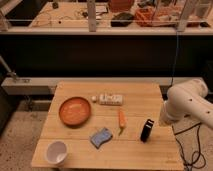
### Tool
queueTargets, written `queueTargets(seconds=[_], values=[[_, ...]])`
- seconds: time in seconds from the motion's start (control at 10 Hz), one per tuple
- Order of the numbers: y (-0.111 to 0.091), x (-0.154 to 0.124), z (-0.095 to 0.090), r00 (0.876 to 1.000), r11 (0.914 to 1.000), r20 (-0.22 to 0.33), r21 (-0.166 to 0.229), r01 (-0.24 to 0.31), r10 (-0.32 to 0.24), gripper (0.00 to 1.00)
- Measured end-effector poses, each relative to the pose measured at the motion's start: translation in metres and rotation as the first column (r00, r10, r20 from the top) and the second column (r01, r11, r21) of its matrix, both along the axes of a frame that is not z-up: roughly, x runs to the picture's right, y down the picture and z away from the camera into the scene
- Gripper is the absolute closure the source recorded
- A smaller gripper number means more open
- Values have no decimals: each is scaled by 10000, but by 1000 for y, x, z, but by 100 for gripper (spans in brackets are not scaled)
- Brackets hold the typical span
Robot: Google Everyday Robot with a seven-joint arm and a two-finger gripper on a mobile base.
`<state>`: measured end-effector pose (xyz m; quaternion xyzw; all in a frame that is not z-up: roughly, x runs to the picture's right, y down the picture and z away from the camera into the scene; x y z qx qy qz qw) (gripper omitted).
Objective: Knock the eraser over
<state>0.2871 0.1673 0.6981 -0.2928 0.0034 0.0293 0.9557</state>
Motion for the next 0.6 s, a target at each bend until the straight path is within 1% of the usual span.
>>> queueTargets(seconds=[0.2, 0.4, 0.5, 0.6], values=[[5, 0, -1, 9999, 10000, 121, -18, -38, 38, 100], [18, 0, -3, 9997, 9999, 250, -99, -30, 32, 100], [25, -4, 0, 9993, 9999, 367, -109, 20, -16, 100], [28, -7, 2, 9990, 9999, 447, -105, 51, -46, 100]])
